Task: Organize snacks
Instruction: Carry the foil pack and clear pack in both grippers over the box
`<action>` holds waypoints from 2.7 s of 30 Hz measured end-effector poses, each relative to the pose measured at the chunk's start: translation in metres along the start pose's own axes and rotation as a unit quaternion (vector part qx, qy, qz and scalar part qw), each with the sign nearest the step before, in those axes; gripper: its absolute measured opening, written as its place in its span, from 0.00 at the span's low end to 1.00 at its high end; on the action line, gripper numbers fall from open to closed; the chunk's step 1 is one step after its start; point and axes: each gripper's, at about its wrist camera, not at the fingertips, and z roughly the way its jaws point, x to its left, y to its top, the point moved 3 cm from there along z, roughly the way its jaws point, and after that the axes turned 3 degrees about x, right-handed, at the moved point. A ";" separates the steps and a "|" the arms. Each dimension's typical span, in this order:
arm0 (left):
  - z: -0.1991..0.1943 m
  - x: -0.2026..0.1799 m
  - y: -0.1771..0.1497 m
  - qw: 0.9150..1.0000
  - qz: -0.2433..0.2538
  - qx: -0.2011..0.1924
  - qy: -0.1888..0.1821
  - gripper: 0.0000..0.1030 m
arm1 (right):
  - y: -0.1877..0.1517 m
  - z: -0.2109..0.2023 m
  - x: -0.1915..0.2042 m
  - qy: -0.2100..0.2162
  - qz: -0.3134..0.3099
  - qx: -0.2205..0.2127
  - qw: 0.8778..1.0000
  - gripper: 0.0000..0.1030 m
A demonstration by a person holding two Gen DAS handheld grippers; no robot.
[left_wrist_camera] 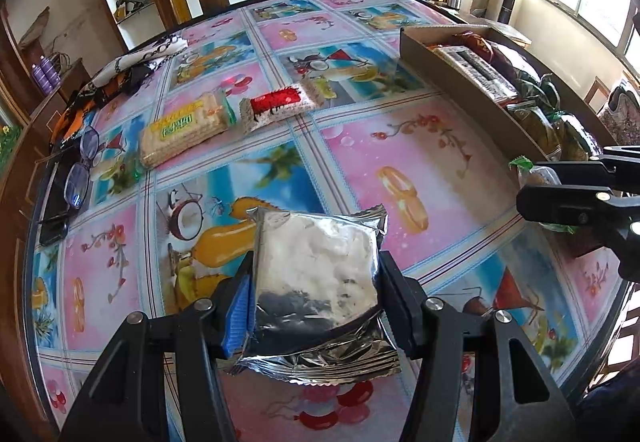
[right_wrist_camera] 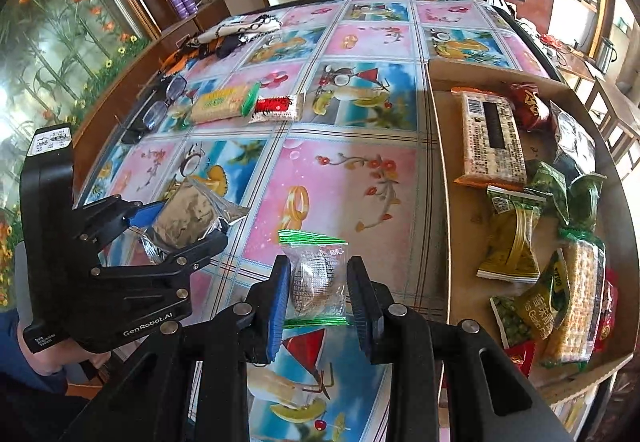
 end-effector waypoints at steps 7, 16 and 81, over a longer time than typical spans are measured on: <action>-0.014 -0.009 0.018 1.000 0.001 -0.014 -0.004 0.55 | 0.001 -0.015 -0.013 0.008 0.021 -0.022 1.000 0.31; -0.028 -0.034 0.056 0.999 0.012 -0.031 -0.019 0.55 | 0.005 -0.038 -0.046 0.011 0.057 -0.053 0.997 0.30; -0.005 -0.228 0.115 0.979 0.131 -0.025 -0.155 0.61 | -0.025 -0.099 -0.217 -0.066 0.231 -0.094 0.966 0.37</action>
